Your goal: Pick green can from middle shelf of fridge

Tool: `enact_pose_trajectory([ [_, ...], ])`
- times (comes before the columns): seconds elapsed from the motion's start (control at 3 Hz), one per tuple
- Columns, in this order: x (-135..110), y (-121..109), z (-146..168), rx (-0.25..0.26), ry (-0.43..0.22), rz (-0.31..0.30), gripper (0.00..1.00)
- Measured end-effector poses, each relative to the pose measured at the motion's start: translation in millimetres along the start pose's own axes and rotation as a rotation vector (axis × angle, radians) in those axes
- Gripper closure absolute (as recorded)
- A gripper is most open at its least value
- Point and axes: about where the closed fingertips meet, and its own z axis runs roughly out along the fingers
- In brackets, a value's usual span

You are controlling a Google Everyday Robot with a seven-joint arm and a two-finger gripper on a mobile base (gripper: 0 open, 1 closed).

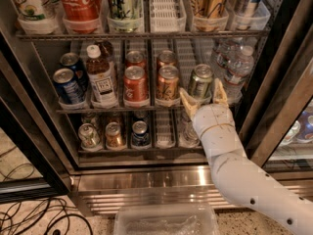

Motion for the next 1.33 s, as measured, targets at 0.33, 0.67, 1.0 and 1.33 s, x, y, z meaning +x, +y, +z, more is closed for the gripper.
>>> enact_pose_trajectory([
  [0.33,3,-1,5,0.011,0.008,0.007,0.35],
  [0.67,5,-3,11,0.025,0.015,0.016,0.35],
  [1.0,5,-7,18,0.041,0.013,0.025,0.35],
  [1.33,5,-10,22,0.052,0.018,0.035,0.35],
])
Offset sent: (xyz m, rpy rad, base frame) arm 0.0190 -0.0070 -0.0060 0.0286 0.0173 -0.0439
